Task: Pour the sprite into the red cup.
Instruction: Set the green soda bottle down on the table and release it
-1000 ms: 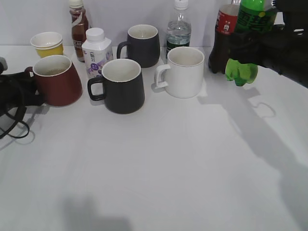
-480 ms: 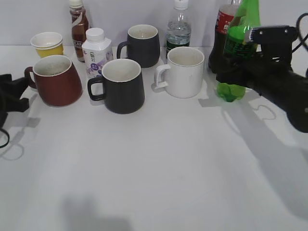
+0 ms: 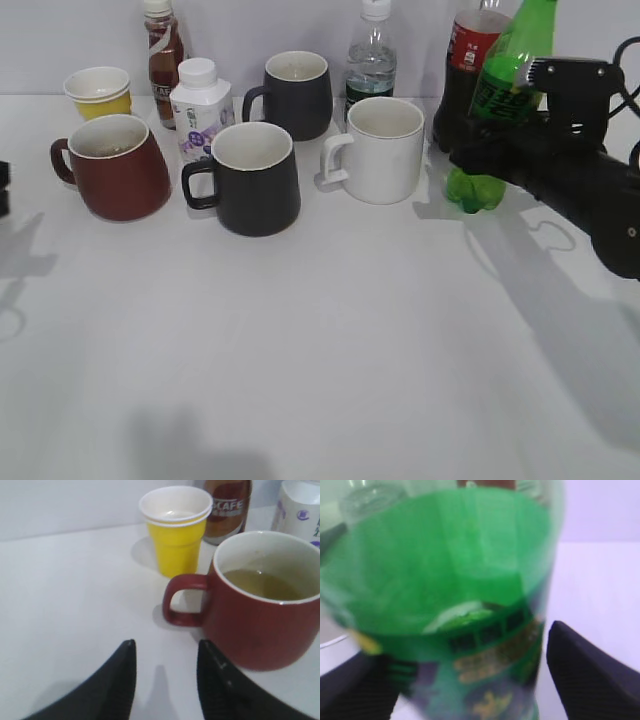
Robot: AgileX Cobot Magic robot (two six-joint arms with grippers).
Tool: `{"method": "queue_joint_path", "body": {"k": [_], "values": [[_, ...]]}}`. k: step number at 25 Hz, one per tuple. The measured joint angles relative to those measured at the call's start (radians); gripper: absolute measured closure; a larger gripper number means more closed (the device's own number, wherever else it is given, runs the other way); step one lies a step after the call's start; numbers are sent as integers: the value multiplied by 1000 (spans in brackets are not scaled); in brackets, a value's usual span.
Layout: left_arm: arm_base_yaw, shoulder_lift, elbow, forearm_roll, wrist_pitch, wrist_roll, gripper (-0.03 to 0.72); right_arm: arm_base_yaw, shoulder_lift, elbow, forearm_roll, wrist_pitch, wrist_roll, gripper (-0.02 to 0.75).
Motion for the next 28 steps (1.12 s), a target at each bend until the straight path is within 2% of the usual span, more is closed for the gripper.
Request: {"method": "queue_joint_path", "body": {"k": [2, 4, 9, 14, 20, 24, 28], "values": [[0, -67, 0, -2, 75, -32, 371, 0, -14, 0, 0, 29, 3, 158], [0, -145, 0, -2, 138, -54, 371, 0, -41, 0, 0, 91, 6, 109], [0, -341, -2, -5, 378, -62, 371, 0, -156, -1, 0, 300, 10, 85], [0, -486, -78, -103, 788, -62, 371, 0, -245, -2, 0, 541, 11, 85], [0, -619, -239, -218, 1296, -63, 371, 0, -374, -2, -5, 979, 11, 104], [0, -677, -284, -263, 1499, -63, 371, 0, -479, -2, -4, 1267, 6, 166], [0, -778, -290, -315, 1625, -63, 386, 0, -599, -2, -3, 1537, -6, 220]]}}
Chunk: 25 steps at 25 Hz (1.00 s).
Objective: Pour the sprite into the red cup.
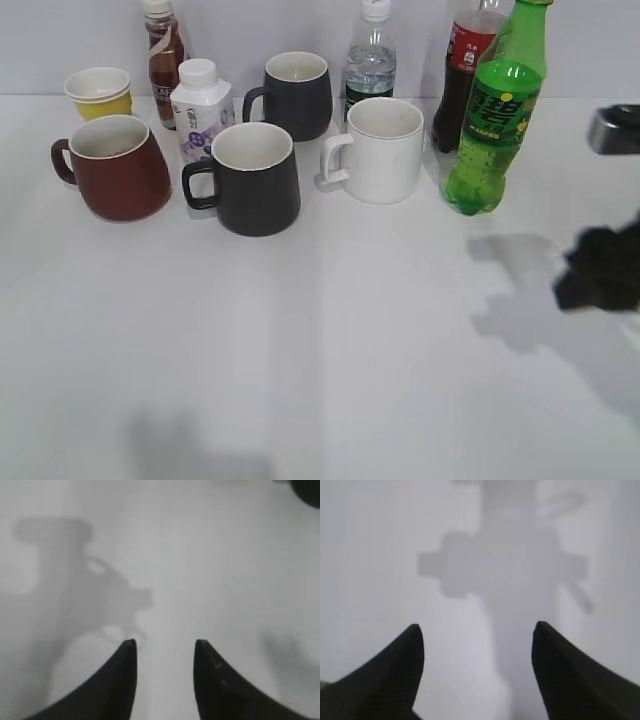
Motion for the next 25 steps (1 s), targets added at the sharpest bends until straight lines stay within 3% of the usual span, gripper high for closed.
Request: {"method": "queue_joint_path", "body": {"k": [4, 10, 17, 25], "values": [[0, -142, 0, -38, 46, 0, 393, 0, -144, 0, 1, 203, -22, 231], [0, -441, 4, -67, 52, 12, 394, 0, -462, 0, -9, 358, -25, 235], [0, -612, 95, -69, 57, 230, 394, 0, -827, -1, -172, 451, -20, 235], [0, -612, 167, -5, -9, 272, 394, 0, -1089, 53, -191, 469, -18, 236]]}}
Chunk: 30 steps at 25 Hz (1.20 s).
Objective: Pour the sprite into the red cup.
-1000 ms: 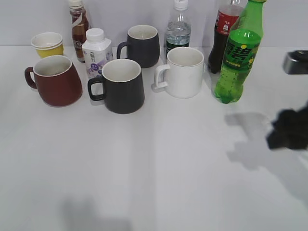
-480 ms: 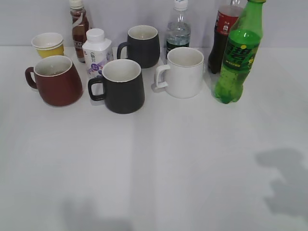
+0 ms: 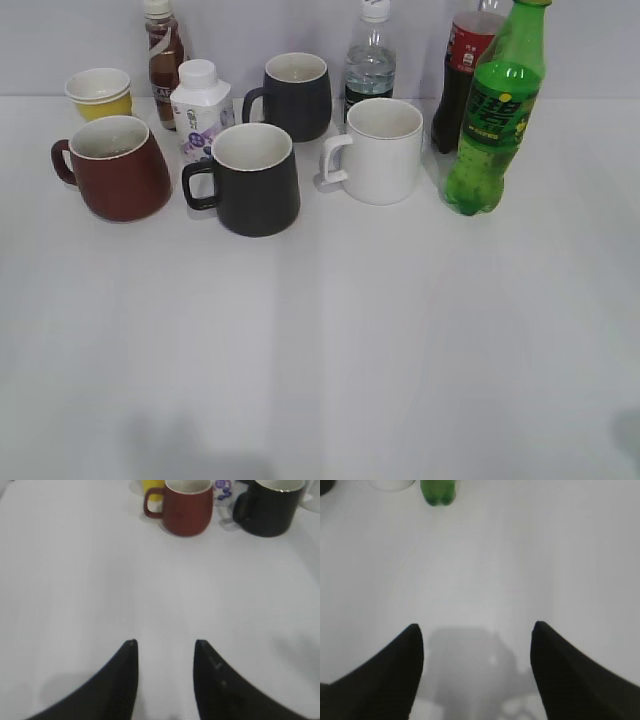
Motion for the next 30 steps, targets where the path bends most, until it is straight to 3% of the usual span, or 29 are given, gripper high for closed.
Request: {"method": "queue_joint_path", "body": {"k": [7, 11, 30], "values": [[0, 0, 37, 28, -82, 4, 394, 0, -59, 141, 72, -83, -28, 236], [0, 0, 37, -14, -82, 5, 394, 0, -59, 151, 81, -88, -52, 237], [0, 0, 37, -21, -83, 6, 395, 0, -59, 166, 93, -79, -52, 237]]}}
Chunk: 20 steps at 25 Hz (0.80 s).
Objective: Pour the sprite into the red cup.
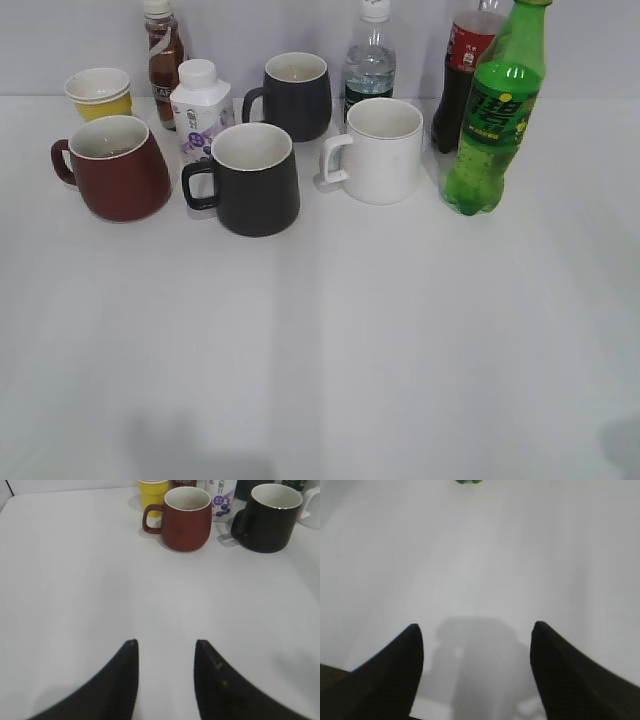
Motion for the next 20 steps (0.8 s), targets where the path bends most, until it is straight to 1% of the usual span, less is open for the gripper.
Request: {"method": "queue_joint_path", "body": {"k": [2, 4, 8, 10, 13, 20], "values": [[0, 0, 0, 0, 0, 0, 395, -5, 0, 0, 1, 0, 0, 237], [0, 0, 0, 0, 0, 0, 395, -42, 0, 0, 2, 0, 0, 237], [0, 0, 0, -1, 0, 0, 395, -186, -26, 0, 3, 0, 0, 237], [0, 0, 0, -1, -1, 0, 395, -241, -70, 0, 3, 0, 0, 237], [0, 0, 1, -1, -1, 0, 395, -267, -138, 0, 6, 3, 0, 237], [0, 0, 1, -1, -3, 0, 395, -270, -146, 0, 14, 3, 0, 237]]}}
